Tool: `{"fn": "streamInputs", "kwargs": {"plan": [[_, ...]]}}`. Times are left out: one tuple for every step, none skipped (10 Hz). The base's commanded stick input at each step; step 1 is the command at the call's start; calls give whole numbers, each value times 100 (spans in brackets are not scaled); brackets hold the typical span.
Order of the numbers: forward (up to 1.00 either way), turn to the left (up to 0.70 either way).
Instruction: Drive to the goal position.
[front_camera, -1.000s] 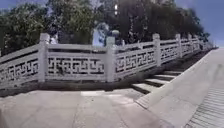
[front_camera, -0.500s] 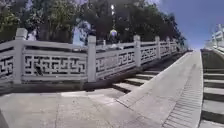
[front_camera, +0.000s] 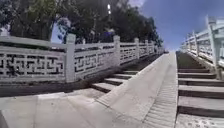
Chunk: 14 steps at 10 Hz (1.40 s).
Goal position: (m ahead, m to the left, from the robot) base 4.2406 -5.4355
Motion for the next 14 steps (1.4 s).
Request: {"fn": "streamInputs", "kwargs": {"plan": [[0, -10], [1, 0], [7, 0], [13, 0], [45, 0], [45, 0], [45, 0], [45, 0], [45, -17], [45, -27], [45, -27], [45, -27], [45, -27], [45, -24]]}}
